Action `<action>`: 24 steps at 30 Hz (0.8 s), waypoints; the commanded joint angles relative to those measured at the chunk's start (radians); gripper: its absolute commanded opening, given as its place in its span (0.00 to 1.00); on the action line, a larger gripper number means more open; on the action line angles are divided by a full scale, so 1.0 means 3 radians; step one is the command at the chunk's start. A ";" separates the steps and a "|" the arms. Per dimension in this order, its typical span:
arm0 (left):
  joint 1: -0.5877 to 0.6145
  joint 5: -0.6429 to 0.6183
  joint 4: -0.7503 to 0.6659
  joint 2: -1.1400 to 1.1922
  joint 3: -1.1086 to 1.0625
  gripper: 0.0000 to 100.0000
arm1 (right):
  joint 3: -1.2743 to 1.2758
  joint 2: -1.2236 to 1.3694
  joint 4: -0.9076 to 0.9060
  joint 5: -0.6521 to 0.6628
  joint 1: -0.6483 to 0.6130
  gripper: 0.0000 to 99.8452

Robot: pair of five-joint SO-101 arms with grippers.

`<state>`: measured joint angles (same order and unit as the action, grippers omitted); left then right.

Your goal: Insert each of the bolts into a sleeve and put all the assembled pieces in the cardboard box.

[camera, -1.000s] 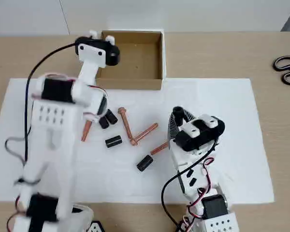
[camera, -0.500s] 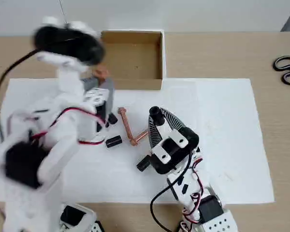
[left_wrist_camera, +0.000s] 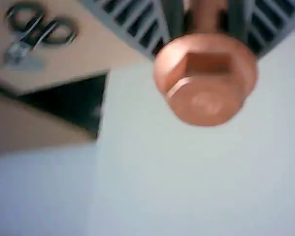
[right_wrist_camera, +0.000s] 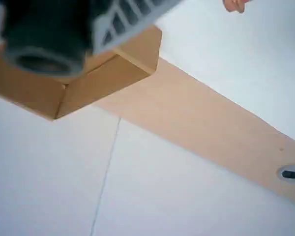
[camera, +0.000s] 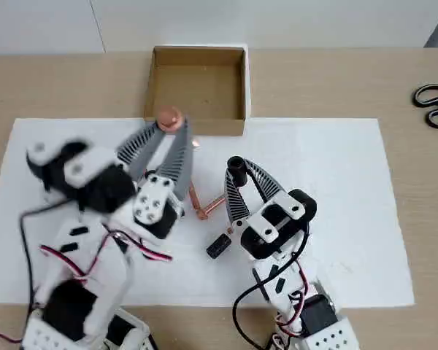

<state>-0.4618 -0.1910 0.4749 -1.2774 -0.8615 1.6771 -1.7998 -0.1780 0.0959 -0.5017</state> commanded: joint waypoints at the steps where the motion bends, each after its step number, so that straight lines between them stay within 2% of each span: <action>1: -0.0220 -0.0010 -0.0419 -0.0133 -0.0299 0.01 | 0.0020 -0.0049 0.0090 -0.0036 -0.0018 0.00; 6: -0.0302 -0.0015 -0.0501 -0.0113 -0.0366 0.01 | 0.0020 -0.0049 0.0115 -0.0036 -0.0018 0.00; 9: -0.0307 -0.0015 -0.0425 -0.0107 -0.0386 0.01 | 0.0020 -0.0049 0.0330 -0.0026 -0.0018 0.00; 14: -0.0307 -0.0015 -0.0164 -0.0107 -0.0371 0.01 | 0.0020 -0.0049 0.0468 0.0348 -0.0018 0.00; 17: -0.0307 -0.0015 -0.0123 -0.0107 -0.0376 0.01 | 0.0020 -0.0049 0.0473 0.0409 -0.0028 0.00; 24: -0.0292 -0.0005 -0.0123 -0.0102 -0.0289 0.01 | 0.0020 -0.0049 0.0473 0.0583 -0.0361 0.00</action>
<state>-0.5508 -0.1910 0.4350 -1.3004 -0.9828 1.6771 -1.8013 -0.0629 0.2493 -0.5769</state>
